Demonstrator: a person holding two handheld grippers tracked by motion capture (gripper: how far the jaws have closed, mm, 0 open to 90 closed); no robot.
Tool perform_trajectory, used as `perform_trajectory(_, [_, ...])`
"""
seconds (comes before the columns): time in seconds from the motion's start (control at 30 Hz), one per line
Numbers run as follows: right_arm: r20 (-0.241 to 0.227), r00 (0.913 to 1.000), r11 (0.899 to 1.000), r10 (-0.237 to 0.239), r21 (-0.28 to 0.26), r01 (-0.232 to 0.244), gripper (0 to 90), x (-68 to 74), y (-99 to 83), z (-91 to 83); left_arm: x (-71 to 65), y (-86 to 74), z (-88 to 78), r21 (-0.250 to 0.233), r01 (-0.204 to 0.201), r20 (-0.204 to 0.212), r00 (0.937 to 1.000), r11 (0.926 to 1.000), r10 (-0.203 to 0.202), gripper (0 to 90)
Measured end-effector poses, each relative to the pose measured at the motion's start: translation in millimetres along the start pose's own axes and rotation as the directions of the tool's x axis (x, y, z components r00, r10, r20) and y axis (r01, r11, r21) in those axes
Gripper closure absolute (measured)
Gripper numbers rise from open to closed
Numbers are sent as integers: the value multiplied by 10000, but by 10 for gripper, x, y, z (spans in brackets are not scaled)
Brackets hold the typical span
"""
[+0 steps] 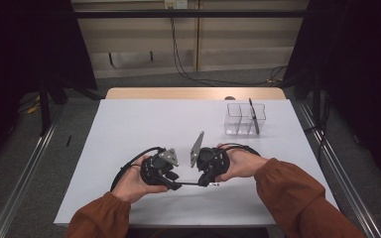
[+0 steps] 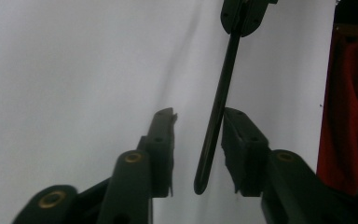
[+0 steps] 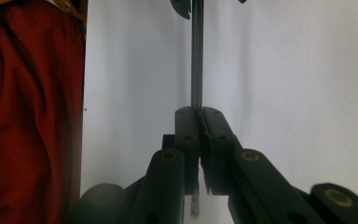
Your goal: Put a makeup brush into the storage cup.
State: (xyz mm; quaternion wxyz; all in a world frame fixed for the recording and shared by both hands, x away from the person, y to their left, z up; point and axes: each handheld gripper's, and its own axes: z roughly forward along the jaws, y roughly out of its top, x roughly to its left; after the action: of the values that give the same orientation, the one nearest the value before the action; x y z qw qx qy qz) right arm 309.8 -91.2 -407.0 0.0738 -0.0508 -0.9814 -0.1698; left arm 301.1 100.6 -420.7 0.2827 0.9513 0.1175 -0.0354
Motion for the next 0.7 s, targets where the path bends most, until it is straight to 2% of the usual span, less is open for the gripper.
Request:
perform_trajectory(0.07, [30, 9999, 9999, -147, -76, 147, 862, 1, 0, 7, -15, 1, 8, 86, -184, 70, 9998, 9998, 183, 726])
perform_trajectory(0.17, [18, 9999, 9999, -135, -74, 135, 862, -1, -1, 5, -28, 5, 27, 254, -319, 107, 9994, 9992, 316, 775])
perform_trajectory(0.37, [9, 9999, 9999, -158, -38, 158, 862, 5, -7, 22, -42, 9, 51, 371, -420, 214, 9989, 9984, 412, 802])
perform_trajectory(0.4, [17, 9998, 9998, -201, -33, 201, 861, 2, -9, 25, -36, 11, 49, 471, -546, 255, 9982, 9974, 535, 806])
perform_trajectory(0.43, [25, 9998, 9998, -215, -42, 215, 861, 2, -10, 26, -43, 9, 50, 355, -434, 136, 9990, 9984, 430, 808])
perform_trajectory(0.5, [144, 9994, 9994, -318, -149, 320, 858, -11, -17, 27, -55, 4, 45, 276, -605, 138, 9981, 9978, 601, 816])
perform_trajectory(0.57, [221, 9993, 9991, -286, -320, 293, 851, -24, -37, 15, -60, 1, 35, 129, -595, -12, 9982, 9981, 596, 825])
perform_trajectory(0.7, [384, 9991, 9978, -165, -641, 190, 832, -56, -75, -24, -70, 10, 42, 122, -600, 175, 9981, 9981, 598, 853])
